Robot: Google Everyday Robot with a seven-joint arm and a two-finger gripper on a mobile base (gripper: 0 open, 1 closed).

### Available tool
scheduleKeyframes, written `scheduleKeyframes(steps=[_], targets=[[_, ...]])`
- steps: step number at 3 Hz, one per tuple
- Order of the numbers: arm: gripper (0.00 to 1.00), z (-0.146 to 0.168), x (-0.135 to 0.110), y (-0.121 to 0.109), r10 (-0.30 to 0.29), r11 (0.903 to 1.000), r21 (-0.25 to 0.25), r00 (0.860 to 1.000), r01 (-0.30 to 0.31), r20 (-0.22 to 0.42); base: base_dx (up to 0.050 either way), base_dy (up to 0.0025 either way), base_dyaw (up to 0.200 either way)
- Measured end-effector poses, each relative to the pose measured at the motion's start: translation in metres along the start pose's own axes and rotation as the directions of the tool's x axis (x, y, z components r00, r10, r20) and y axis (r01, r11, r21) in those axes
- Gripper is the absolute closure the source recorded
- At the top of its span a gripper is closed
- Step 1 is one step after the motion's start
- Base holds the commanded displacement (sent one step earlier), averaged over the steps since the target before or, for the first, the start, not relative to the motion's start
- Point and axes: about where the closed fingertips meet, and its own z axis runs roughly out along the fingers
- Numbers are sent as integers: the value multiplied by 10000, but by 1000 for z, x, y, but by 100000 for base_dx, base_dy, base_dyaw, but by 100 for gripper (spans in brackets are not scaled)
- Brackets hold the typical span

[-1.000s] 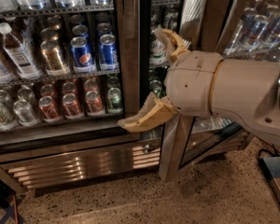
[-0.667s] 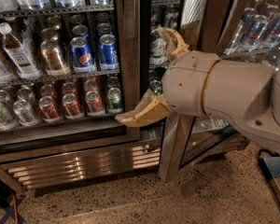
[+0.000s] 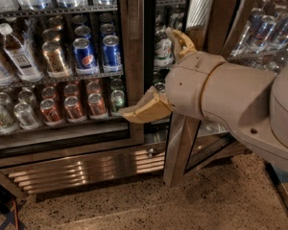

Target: Open right fridge door

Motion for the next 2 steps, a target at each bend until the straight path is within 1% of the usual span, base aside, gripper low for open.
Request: scheduleKeyframes(steps=[1,2], targets=[[0,2,-2,2,3,10000,2,10000,-3,-1,0,0,0],[0,-5,0,0,309,9987,422,9993,-300,-199,0,0,0]])
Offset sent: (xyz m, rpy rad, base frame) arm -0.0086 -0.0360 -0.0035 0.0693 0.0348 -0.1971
